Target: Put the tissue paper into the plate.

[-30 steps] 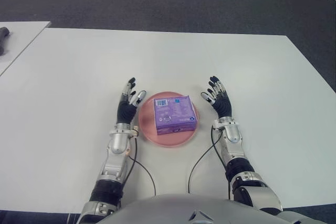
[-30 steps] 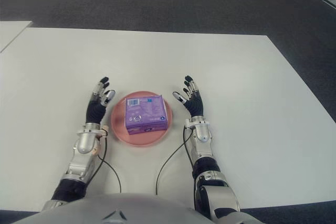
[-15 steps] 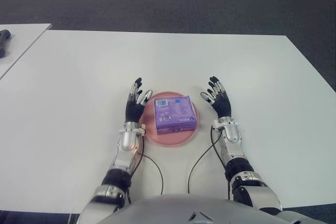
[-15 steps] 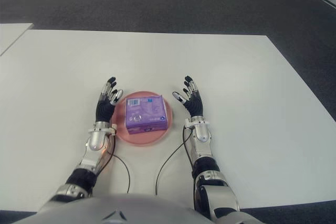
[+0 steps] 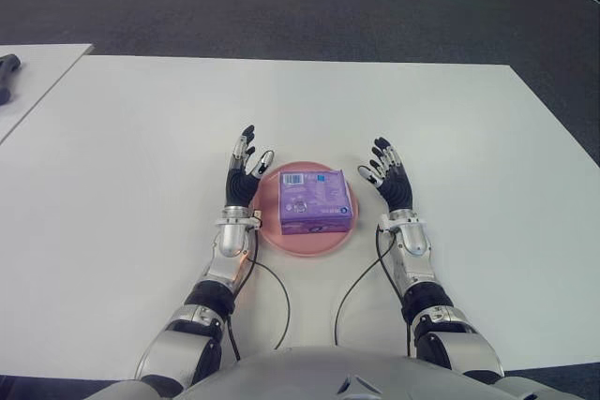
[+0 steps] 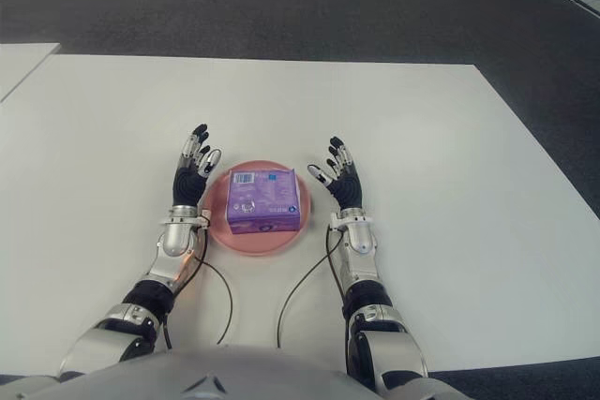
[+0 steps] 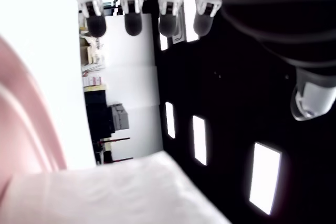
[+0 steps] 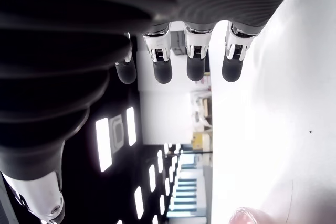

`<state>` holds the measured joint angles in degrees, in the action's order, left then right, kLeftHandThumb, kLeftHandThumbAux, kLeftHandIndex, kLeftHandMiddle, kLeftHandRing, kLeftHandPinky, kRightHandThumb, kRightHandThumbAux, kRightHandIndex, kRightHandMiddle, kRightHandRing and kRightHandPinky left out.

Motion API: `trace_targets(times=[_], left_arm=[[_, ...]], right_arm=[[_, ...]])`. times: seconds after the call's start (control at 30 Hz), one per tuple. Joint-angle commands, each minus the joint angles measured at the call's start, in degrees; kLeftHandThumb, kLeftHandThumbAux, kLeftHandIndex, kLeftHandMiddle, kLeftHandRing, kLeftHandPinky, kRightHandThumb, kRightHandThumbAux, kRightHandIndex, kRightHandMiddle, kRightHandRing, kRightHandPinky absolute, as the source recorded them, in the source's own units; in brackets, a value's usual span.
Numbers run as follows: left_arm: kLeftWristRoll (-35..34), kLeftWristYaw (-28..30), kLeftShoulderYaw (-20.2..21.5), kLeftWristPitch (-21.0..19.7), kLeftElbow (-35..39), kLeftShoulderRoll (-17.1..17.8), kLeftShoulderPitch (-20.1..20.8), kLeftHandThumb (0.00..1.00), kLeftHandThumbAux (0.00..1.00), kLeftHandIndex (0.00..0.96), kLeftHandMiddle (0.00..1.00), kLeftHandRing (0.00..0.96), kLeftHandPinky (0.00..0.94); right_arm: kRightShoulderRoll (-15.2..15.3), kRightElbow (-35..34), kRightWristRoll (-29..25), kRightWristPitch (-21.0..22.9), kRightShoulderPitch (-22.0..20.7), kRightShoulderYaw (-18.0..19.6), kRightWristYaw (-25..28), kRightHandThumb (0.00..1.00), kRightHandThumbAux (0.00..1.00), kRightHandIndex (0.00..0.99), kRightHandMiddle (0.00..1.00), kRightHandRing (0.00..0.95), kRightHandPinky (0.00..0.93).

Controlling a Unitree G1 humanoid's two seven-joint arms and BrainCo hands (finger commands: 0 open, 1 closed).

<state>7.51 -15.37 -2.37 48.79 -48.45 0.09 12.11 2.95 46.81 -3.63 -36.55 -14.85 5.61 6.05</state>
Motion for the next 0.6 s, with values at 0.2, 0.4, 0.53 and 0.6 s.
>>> trace_targets(times=[0.2, 0.4, 0.53, 0.6], left_arm=[[0.9, 0.0, 0.9, 1.9, -9.2, 2.6, -6.3, 0.0, 0.397, 0.0, 0.0, 0.0, 0.0], [-1.0, 2.2, 2.0, 1.3, -8.7, 2.7, -6.2, 0.0, 0.393, 0.0, 0.0, 0.0, 0.0], [-1.8, 2.6, 2.6, 1.0, -8.2, 2.5, -6.2, 0.0, 0.392, 0.0, 0.0, 0.0, 0.0], [-2.0, 2.7, 2.8, 0.8, -8.1, 2.5, -6.2, 0.0, 0.391, 0.0, 0.0, 0.0, 0.0]], right_arm=[[-0.6, 2.8, -0.1, 3.5, 3.5, 0.1, 0.0, 0.118, 0.674, 0.017, 0.019, 0.018, 0.06], [-0.6, 2.8, -0.1, 3.6, 3.6, 0.2, 0.0, 0.118, 0.674, 0.017, 0.019, 0.018, 0.06], [-0.5, 2.8, -0.1, 3.6, 3.5, 0.2, 0.0, 0.118, 0.674, 0.017, 0.019, 0.018, 0.06], [-0.5, 2.8, -0.1, 3.7, 3.5, 0.2, 0.1, 0.118, 0.674, 0.017, 0.019, 0.018, 0.06]])
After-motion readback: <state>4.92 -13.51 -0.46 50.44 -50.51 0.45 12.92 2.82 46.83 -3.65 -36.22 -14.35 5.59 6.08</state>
